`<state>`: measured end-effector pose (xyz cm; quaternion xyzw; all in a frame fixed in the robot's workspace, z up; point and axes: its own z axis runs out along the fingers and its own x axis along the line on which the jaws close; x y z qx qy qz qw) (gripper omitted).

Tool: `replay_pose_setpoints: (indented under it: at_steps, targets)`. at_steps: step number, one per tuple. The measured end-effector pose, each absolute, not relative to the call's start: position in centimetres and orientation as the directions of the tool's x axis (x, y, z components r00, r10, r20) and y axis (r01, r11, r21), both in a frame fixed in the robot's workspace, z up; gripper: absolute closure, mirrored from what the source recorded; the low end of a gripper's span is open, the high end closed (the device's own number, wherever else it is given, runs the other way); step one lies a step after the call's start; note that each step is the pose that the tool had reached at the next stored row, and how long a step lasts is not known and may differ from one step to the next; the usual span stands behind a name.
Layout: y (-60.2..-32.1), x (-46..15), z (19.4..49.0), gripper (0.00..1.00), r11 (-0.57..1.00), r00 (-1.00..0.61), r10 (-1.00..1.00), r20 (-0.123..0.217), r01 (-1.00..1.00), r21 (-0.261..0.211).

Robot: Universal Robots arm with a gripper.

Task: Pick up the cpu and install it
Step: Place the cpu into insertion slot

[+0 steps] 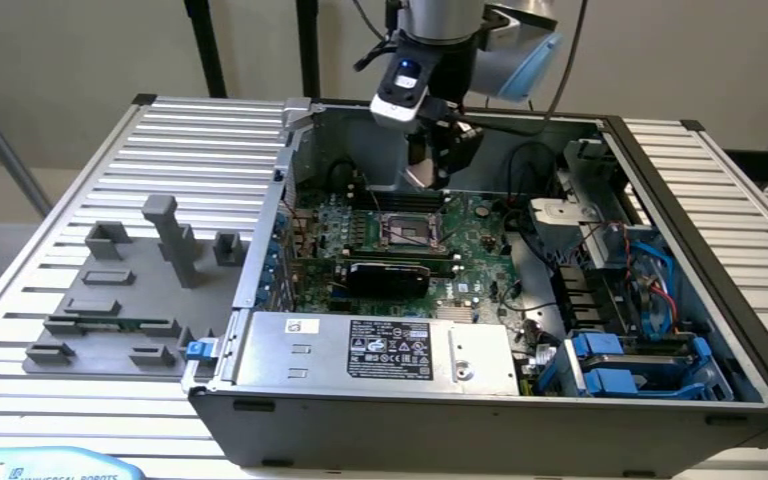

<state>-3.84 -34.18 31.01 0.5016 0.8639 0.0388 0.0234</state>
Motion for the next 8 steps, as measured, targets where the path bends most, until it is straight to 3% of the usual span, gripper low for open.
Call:
replay_pose_setpoints:
  at_steps: [8]
  targets:
    - [-34.18, -3.84, 30.30, 0.45, 0.363, -0.365, 0.931, -0.001, 0.927, 0.090]
